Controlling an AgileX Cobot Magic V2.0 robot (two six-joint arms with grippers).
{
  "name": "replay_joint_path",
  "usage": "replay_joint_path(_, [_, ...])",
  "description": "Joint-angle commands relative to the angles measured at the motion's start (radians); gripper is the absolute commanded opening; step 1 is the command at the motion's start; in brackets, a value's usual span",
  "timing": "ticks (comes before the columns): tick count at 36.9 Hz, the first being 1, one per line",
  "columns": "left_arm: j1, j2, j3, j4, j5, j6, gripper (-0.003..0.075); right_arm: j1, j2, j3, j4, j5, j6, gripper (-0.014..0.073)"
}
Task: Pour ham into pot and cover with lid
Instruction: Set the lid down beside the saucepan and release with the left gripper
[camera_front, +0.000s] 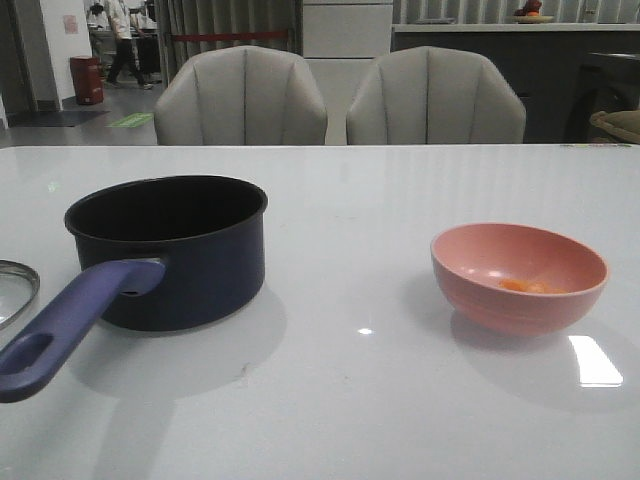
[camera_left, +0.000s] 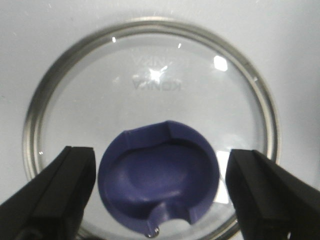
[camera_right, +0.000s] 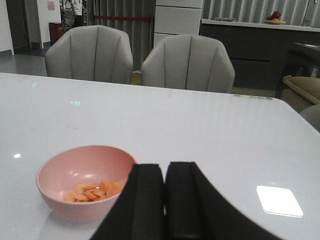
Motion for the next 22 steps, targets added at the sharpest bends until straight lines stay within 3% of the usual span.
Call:
replay_joint_path(1, [-0.005,-0.112,-0.032,-0.007,-0.014,0.031,0.0552,-0.002,-0.019,-0.004,-0.007,-0.088,0.001,0.0146])
replay_joint_path(14, [-0.093,-0.402,0.101,-0.017,-0.172,0.052,0.0552,-0.002,-0.019,-0.004,-0.007,-0.088,0.001,0.0146])
replay_joint_path(22, [-0.158,-0.635,0.278,-0.017,-0.356,0.052,0.0552,-0.002,-0.019,-0.004,-0.007,-0.088,0.001,0.0146])
